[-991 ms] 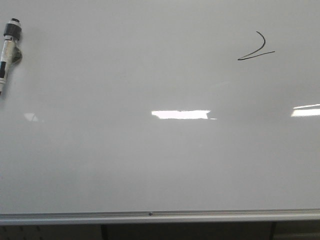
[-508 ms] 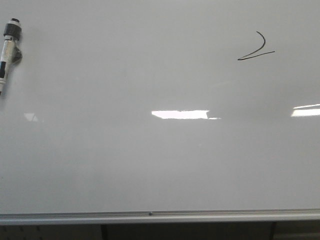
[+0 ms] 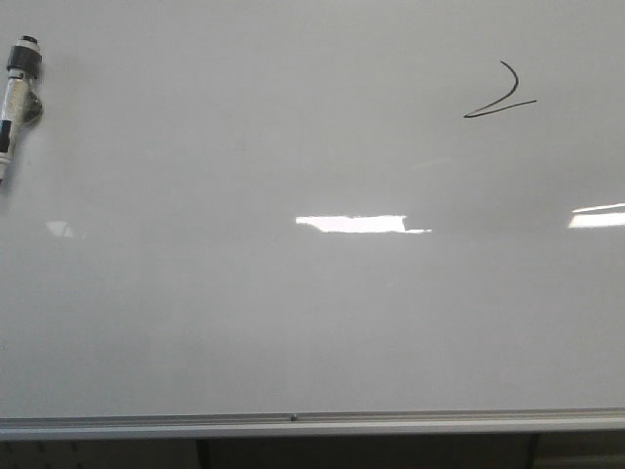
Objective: Write number 2 on whiteboard
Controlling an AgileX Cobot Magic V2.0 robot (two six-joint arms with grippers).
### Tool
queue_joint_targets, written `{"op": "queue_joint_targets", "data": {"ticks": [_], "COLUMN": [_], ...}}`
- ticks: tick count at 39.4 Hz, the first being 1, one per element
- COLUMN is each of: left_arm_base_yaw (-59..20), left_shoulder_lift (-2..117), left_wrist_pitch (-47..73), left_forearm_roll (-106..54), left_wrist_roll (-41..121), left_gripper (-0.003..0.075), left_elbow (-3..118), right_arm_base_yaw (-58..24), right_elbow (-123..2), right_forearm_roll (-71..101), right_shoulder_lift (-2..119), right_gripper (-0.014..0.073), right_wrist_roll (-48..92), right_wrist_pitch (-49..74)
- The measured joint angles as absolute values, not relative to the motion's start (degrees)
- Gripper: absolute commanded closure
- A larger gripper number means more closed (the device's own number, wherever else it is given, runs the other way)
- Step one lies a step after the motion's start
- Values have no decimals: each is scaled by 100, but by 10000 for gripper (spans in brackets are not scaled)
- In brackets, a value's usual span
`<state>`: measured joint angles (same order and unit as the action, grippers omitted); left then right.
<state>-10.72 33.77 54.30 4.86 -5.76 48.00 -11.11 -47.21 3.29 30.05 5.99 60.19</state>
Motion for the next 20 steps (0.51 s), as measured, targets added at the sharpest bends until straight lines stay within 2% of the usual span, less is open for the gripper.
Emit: {"op": "queue_joint_targets", "data": {"ticks": [9,20], "left_arm_base_yaw": [-807,-186], "left_shoulder_lift": [2631,1095], "left_wrist_pitch": [4877,3232], "left_forearm_roll": [600,516], "left_wrist_roll": [-576,-576], "left_gripper": [739,739], "left_elbow": [4196,2231], "right_arm_base_yaw": [-1111,-1111], "right_elbow": [-4721,-4721], "right_forearm_roll": [329,329], "right_shoulder_lift": [3005,3005], "right_gripper": [662,662], "right_wrist_roll": [585,585], "right_wrist_pitch": [6019,6019]}}
